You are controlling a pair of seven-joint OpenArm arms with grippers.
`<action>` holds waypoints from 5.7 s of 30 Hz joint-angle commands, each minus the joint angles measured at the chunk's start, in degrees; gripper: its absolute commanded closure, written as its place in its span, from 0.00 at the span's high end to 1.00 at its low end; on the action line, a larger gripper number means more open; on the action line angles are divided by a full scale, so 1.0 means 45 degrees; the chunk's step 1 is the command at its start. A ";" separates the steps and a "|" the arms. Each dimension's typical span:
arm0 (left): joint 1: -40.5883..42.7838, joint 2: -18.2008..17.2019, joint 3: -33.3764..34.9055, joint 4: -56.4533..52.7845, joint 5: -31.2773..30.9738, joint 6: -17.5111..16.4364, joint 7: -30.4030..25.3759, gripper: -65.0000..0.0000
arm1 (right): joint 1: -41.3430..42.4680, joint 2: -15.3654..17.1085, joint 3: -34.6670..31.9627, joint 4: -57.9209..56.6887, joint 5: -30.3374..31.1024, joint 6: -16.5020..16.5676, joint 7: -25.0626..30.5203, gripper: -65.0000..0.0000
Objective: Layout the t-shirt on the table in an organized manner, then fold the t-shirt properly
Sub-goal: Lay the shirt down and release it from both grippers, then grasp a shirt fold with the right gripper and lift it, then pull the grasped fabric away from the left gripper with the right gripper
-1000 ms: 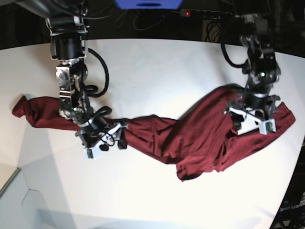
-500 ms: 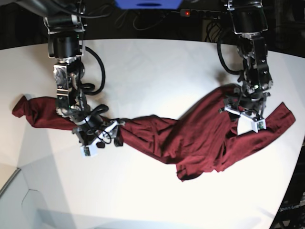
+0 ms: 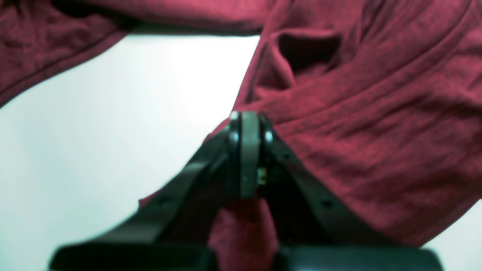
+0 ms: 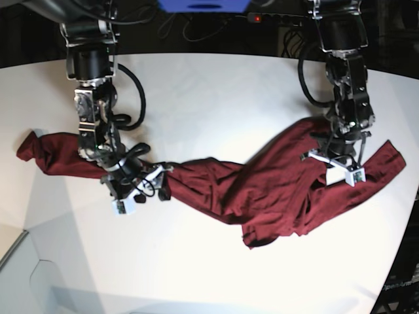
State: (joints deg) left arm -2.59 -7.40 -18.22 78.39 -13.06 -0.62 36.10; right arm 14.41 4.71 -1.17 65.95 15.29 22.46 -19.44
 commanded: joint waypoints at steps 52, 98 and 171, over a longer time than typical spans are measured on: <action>0.3281 0.0052 -0.0123 0.4216 0.0099 -0.0008 -0.0158 0.00 | 0.4777 -0.2834 -0.6548 -0.6891 0.0148 0.0020 0.5287 0.05; 0.3203 0.0052 -0.0924 0.5017 0.0079 -0.0008 -0.0139 0.00 | 0.2941 -0.3030 -0.4067 -0.5093 0.0148 0.0001 0.4565 0.43; 0.2285 0.0052 -0.1041 0.4998 0.0001 -0.0008 -0.0236 0.00 | -0.5479 0.3261 -0.5298 0.7488 0.0148 0.0020 -0.1335 0.31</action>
State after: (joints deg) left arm 8.40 -6.68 -22.79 99.79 -13.10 -0.62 36.32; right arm -11.33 19.18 -25.50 98.35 15.44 22.65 -27.24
